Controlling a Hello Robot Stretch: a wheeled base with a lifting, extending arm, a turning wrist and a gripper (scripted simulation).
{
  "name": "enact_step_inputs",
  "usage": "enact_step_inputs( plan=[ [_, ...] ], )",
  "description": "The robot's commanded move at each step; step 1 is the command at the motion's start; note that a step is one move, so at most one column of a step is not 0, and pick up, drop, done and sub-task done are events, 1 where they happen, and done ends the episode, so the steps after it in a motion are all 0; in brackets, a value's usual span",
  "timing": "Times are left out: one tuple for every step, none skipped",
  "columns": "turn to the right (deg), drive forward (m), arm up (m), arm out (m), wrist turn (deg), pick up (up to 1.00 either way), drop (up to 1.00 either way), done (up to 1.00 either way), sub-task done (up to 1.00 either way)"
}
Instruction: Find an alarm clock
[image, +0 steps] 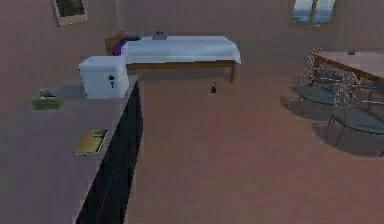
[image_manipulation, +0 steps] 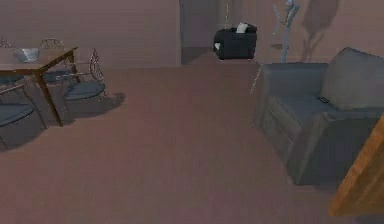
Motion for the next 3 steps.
enact_step_inputs(
  plan=[
    [-45.0,0.00,0.00,0.00,0.0,0.00,0.00,0.00,0.00],
    [-12.0,0.00,0.00,0.00,0.0,0.00,0.00,0.00,0.00],
    [0.0,0.00,0.00,0.00,0.0,0.00,0.00,1.00,0.00]
  ],
)
